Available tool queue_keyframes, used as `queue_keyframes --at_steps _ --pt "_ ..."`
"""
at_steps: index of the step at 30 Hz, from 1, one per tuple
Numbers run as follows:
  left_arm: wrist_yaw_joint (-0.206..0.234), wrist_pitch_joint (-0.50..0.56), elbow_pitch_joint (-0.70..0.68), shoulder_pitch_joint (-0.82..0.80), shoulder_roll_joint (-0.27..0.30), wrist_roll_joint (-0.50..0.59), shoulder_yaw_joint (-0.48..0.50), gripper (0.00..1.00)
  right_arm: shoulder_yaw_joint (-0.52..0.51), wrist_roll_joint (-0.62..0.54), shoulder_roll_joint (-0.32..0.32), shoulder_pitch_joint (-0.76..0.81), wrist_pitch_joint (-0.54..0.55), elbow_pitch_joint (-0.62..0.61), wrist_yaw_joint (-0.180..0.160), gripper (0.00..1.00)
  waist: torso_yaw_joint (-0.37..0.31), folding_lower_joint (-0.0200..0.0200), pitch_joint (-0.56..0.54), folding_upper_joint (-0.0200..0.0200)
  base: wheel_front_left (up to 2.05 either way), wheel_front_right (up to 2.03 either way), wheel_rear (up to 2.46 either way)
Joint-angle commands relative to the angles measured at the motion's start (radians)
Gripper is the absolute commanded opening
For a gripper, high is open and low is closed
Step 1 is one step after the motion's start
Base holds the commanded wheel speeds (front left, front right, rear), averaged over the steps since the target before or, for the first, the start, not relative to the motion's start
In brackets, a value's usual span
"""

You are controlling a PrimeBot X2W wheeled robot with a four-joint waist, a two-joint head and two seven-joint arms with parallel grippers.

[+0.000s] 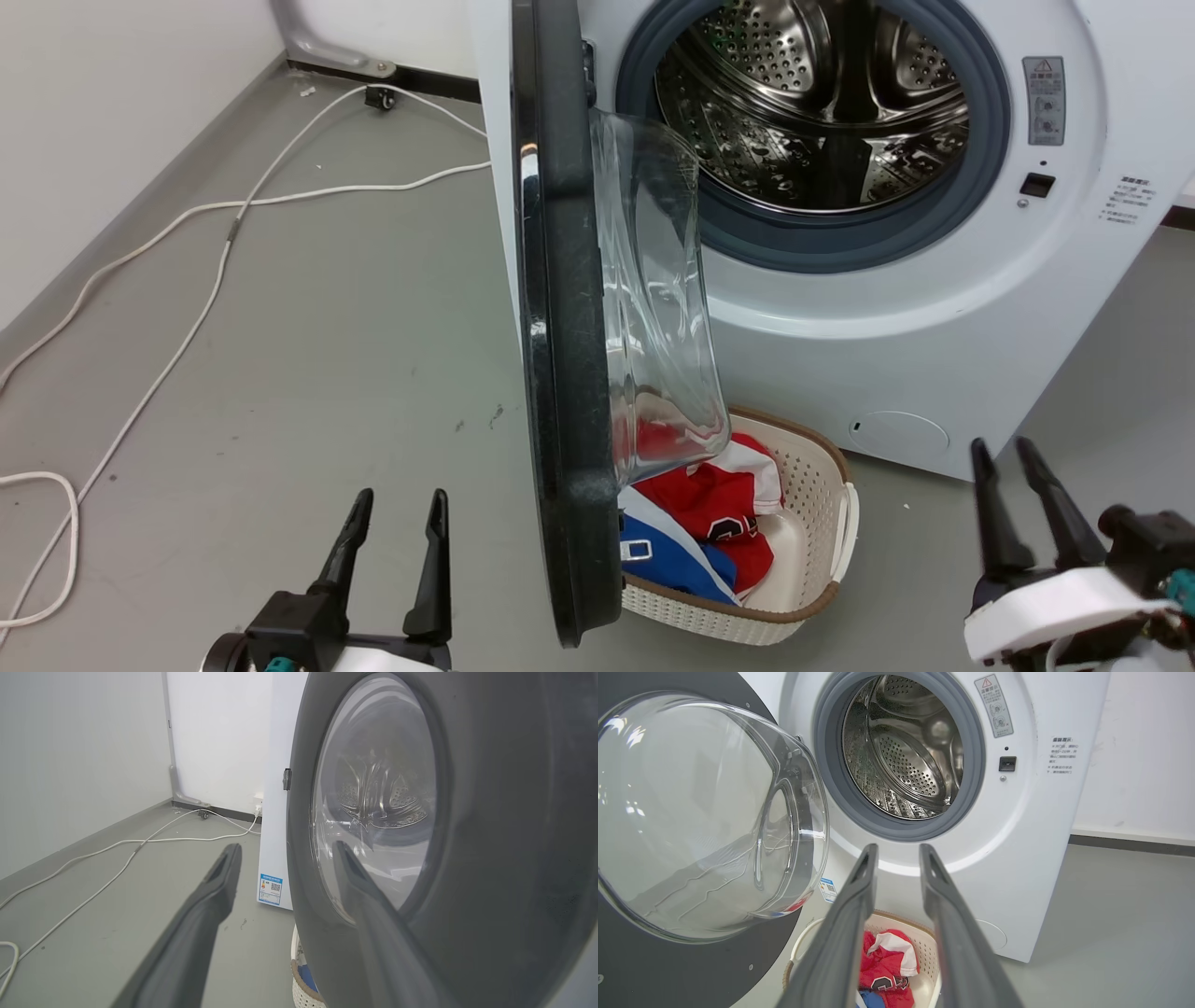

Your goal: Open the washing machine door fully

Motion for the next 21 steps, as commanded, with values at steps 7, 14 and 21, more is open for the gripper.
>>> queue_keyframes --at_steps 7,14,21 --pt "-0.003 -0.003 0.006 -0.005 -0.001 0.002 -0.009 1.0 -0.081 -0.077 0.102 0.048 -0.03 -0.044 0.0 1.0 -0.021 0.0 0.015 0.0 0.0 0.0 0.0" --pt "-0.004 -0.003 0.02 -0.014 -0.001 -0.001 -0.018 1.0 -0.088 -0.117 0.116 0.068 -0.03 -0.098 0.0 1.0 -0.022 0.0 0.015 0.0 0.0 0.0 0.0" --pt "-0.002 -0.003 0.023 -0.01 -0.001 -0.004 -0.024 1.0 -0.094 -0.113 0.118 0.078 -0.03 -0.099 0.0 1.0 -0.024 0.0 0.011 0.0 0.0 0.0 0.0"
